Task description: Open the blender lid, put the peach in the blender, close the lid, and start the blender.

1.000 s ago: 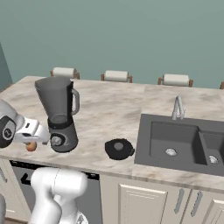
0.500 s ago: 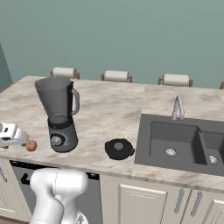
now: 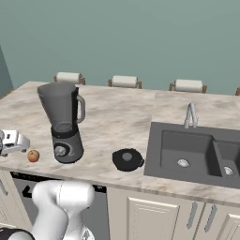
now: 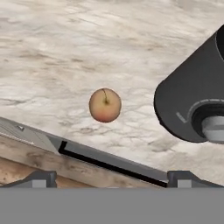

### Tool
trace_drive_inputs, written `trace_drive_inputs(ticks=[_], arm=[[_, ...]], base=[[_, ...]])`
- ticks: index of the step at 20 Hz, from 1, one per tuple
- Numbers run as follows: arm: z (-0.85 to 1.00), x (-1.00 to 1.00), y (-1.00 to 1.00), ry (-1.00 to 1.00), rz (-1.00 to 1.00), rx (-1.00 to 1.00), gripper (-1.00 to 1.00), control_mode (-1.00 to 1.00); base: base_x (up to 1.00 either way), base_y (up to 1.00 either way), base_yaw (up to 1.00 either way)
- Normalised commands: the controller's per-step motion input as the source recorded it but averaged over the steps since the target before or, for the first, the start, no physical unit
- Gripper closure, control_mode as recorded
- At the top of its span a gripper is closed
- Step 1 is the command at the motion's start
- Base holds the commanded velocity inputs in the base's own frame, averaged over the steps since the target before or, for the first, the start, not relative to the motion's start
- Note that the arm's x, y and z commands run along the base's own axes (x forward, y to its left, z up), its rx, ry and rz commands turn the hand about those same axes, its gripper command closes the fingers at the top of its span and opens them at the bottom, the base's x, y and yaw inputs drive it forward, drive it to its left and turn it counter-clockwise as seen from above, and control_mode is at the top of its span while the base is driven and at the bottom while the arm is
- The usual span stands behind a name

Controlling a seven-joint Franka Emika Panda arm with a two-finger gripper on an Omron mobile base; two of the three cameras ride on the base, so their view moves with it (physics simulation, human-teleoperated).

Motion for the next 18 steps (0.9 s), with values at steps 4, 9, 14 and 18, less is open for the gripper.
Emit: trace_drive_inputs(ticks=[4, 9, 14, 18], arm=[[-0.15, 0.17, 0.00, 0.00, 0.04, 0.00, -1.00, -1.00], [-0.26, 0.25, 0.00, 0.01, 0.04, 0.00, -1.00, -1.00], [-0.34, 0.25, 0.00, 0.03, 0.03, 0.00, -1.00, -1.00], [-0.27, 0.29, 0.00, 0.03, 0.02, 0.00, -1.00, -1.00]], base=[[0.00, 0.00, 0.00], [0.00, 0.00, 0.00], [0.00, 0.00, 0.00], [0.00, 0.00, 0.00]])
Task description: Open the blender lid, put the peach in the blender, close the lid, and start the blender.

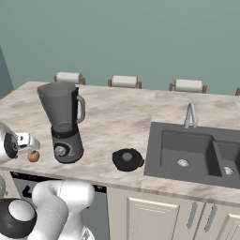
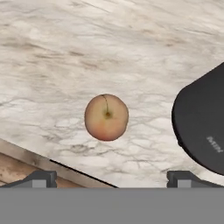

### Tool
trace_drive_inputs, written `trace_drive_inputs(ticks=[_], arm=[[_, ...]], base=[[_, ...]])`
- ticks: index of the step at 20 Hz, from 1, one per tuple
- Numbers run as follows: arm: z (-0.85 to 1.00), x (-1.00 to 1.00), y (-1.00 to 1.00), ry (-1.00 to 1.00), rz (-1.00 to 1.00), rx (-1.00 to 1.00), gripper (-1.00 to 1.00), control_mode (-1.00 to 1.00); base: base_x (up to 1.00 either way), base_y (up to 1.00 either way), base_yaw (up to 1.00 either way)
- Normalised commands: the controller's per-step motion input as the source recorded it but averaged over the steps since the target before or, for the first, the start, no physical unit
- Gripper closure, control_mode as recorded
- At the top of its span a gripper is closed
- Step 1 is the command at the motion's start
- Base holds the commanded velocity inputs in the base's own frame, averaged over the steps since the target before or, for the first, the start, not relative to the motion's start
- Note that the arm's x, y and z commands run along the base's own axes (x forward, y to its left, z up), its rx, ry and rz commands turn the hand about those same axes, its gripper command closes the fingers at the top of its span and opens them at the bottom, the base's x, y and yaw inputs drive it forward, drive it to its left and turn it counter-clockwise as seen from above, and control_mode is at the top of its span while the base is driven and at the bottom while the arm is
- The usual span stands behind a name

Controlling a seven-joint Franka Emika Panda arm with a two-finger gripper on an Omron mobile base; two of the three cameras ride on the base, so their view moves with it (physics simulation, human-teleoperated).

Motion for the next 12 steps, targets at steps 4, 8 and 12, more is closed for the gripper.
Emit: trace_drive_inputs(ticks=[4, 8, 12], arm=[[-0.28, 0.25, 0.00, 0.04, 0.02, 0.00, -1.00, -1.00], [-0.23, 0.20, 0.03, 0.03, 0.02, 0.00, -1.00, -1.00], [-0.16, 0.11, 0.04, 0.02, 0.00, 0.00, -1.00, -1.00]], base=[[0.00, 0.00, 0.00], [0.00, 0.00, 0.00], [0.00, 0.00, 0.00]])
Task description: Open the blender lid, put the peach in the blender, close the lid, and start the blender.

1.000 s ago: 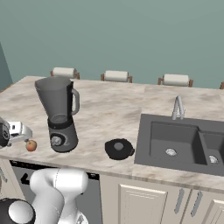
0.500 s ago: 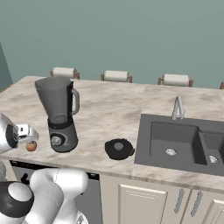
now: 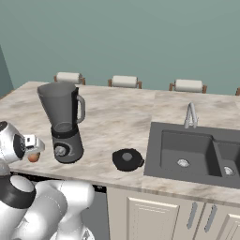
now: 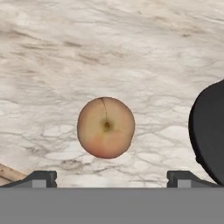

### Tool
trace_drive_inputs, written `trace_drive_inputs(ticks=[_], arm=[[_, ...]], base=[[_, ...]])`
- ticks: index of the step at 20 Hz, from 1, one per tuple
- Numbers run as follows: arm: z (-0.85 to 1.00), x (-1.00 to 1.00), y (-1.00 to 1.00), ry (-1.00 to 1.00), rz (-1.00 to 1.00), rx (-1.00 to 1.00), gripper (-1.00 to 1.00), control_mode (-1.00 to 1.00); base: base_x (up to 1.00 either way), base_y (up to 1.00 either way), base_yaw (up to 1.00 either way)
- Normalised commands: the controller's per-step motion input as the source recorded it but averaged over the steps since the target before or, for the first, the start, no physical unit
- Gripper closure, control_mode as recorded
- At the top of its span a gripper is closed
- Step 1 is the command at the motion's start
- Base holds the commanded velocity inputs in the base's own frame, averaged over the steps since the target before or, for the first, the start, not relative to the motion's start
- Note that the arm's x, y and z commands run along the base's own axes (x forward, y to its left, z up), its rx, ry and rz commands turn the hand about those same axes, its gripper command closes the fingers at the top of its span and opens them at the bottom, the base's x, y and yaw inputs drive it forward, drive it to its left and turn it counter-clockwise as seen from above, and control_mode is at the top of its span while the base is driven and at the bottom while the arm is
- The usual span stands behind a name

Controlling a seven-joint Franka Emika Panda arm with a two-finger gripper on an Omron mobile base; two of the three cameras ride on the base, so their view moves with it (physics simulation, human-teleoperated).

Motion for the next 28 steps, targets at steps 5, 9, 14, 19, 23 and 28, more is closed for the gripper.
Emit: trace_drive_inputs(ticks=[5, 9, 14, 19, 23, 28], arm=[[-0.06, 0.10, 0.00, 0.00, 0.00, 0.00, -1.00, -1.00], [-0.08, 0.10, 0.01, 0.00, 0.00, 0.00, -1.00, -1.00], [-0.18, 0.10, 0.04, 0.00, 0.00, 0.00, -1.00, -1.00], [-0.23, 0.09, 0.09, 0.01, 0.00, 0.00, -1.00, -1.00], [-0.24, 0.10, 0.11, 0.02, 0.00, 0.00, -1.00, -1.00], [-0.04, 0.11, 0.09, 0.00, 0.00, 0.00, -1.00, -1.00]], base=[[0.00, 0.00, 0.00], [0.00, 0.00, 0.00], [0.00, 0.00, 0.00], [0.00, 0.00, 0.00], [0.00, 0.00, 0.00], [0.00, 0.00, 0.00]])
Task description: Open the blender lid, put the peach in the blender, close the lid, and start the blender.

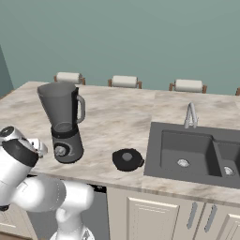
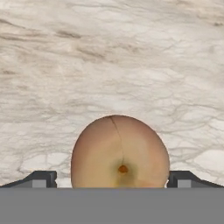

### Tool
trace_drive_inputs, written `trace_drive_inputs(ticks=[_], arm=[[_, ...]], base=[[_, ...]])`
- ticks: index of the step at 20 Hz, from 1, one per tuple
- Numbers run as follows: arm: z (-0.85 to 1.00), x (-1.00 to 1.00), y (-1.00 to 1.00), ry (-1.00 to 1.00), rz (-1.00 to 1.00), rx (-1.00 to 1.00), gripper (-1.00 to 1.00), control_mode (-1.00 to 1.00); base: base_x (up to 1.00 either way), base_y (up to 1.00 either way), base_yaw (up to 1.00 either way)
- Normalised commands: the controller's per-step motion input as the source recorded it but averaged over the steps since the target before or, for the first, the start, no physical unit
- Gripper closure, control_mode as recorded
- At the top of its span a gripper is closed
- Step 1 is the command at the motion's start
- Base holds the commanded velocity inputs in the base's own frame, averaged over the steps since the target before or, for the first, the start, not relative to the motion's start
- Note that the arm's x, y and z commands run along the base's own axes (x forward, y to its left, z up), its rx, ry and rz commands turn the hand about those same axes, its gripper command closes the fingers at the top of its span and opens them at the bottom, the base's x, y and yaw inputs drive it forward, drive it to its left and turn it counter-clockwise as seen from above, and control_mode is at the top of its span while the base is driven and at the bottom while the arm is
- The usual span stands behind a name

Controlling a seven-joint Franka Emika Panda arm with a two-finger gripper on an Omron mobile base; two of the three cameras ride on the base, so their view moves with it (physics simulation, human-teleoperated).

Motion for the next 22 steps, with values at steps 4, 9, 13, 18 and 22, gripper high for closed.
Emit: trace_drive_inputs(ticks=[4, 9, 13, 18, 22], arm=[[0.00, 0.21, 0.23, 0.00, 0.00, 0.00, 1.00, -1.00], [0.00, 0.04, 0.07, 0.00, 0.00, 0.00, 1.00, -1.00], [0.37, -0.13, -0.11, -0.05, 0.00, 0.00, 1.00, -1.00], [0.88, -0.23, -0.27, -0.08, 0.00, 0.00, 1.00, -1.00], [1.00, -0.08, -0.22, -0.09, 0.00, 0.00, 1.00, -1.00]], base=[[0.00, 0.00, 0.00], [0.00, 0.00, 0.00], [0.00, 0.00, 0.00], [0.00, 0.00, 0.00], [0.00, 0.00, 0.00]])
